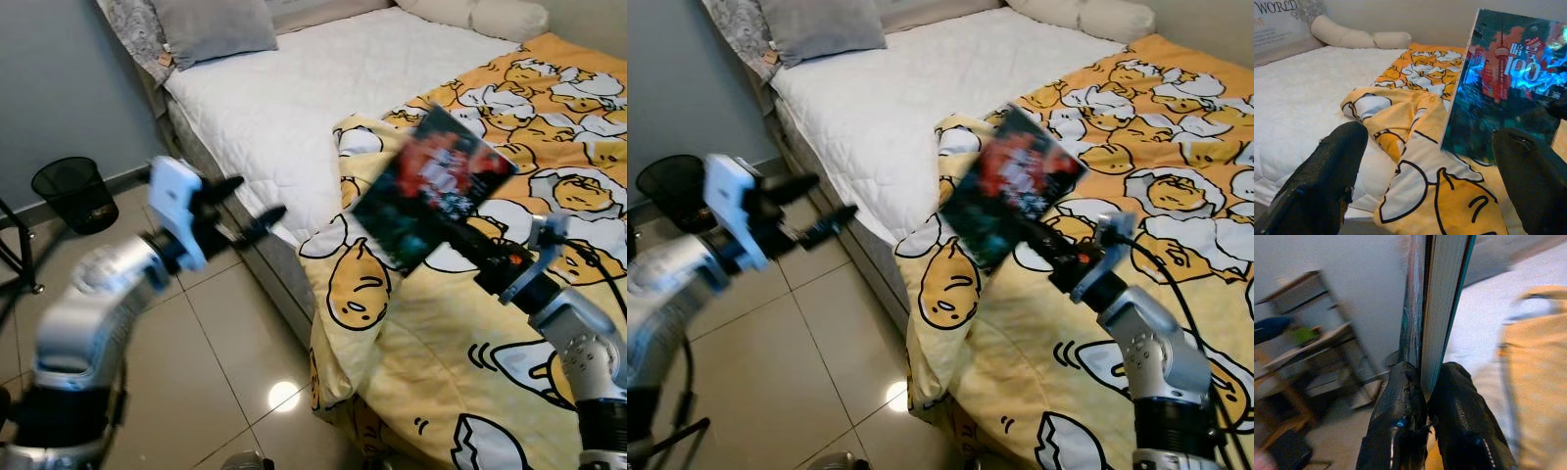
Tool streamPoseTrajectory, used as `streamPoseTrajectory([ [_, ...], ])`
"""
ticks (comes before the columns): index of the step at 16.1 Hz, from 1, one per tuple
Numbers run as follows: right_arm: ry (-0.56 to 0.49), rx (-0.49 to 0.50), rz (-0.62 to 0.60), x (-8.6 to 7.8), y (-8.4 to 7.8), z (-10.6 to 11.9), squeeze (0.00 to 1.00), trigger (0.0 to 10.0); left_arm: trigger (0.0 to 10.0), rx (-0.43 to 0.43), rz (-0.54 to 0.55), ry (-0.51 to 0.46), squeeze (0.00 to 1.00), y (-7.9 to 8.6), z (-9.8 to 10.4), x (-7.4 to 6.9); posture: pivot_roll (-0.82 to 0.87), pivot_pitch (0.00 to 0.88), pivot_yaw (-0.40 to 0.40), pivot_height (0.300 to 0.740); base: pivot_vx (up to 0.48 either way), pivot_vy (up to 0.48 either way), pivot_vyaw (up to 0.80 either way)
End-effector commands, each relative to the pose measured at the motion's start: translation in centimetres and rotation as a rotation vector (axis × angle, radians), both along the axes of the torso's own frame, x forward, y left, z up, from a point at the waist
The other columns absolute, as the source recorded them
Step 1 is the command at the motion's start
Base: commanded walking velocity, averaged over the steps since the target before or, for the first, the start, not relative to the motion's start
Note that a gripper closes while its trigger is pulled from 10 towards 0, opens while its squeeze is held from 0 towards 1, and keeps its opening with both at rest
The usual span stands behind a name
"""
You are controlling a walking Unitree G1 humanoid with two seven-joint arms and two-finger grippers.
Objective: Clean up the room
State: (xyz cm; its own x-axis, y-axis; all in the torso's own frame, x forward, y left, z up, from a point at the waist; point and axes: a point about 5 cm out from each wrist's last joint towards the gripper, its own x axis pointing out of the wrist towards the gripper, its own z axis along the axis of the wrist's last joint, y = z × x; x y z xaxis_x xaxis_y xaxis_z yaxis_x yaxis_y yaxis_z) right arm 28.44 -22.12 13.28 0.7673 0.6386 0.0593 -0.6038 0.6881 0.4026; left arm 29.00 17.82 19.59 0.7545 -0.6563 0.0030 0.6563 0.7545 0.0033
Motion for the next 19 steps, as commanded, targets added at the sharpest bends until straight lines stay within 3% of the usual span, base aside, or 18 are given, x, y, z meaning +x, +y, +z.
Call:
streamPoseTrajectory([
  [1, -0.059, 0.026, 0.166, -0.5, 1.4, 1.8, 0.0, 0.0, 10.0, -0.036, -0.06, 0.027, 1.0, 0.5, 0.5, 0.3, -0.04, 0.0, 0.026, 0.74, 0.0, 0.0, 0.0],
  [3, -0.064, 0.037, 0.344, -1.4, 2.9, 2.6, 0.0, 0.0, 10.0, -0.104, -0.172, 0.057, 0.98, 0.2, 1.3, 0.4, -0.04, 0.0, 0.025, 0.74, 0.0, 0.0, 0.0],
  [4, -0.062, 0.044, 0.403, -1.7, 3.5, 2.8, 0.0, 0.0, 10.0, -0.144, -0.234, 0.071, 0.44, -0.4, 1.6, 0.2, -0.04, 0.0, 0.026, 0.74, 0.0, 0.0, 0.0],
  [5, -0.071, 0.082, 0.457, -2.0, 4.2, 3.3, 0.0, 0.0, 10.0, -0.163, -0.289, 0.089, 0.02, -1.0, 1.6, 0.1, -0.04, 0.0, 0.028, 0.74, 0.0, 0.0, 0.0],
  [9, -0.084, 0.156, 0.531, -2.2, 5.3, 4.1, 0.0, 0.0, 10.0, -0.248, -0.43, 0.185, 0.0, -2.0, 1.0, -0.4, -0.04, 0.0, 0.033, 0.74, 0.0, 0.0, 0.0],
  [11, -0.077, 0.153, 0.533, -2.2, 5.5, 4.0, 0.0, 0.0, 0.0, -0.28, -0.446, 0.191, 0.0, -2.1, 1.1, -0.5, -0.04, 0.0, 0.034, 0.74, 0.0, 0.0, 0.0],
  [19, -0.059, 0.125, 0.516, -1.8, 5.7, 3.6, 0.0, 0.0, 0.0, -0.361, -0.516, 0.208, 0.0, -2.0, 1.7, -1.7, -0.04, 0.0, 0.03, 0.74, 0.0, 0.0, 0.0],
])
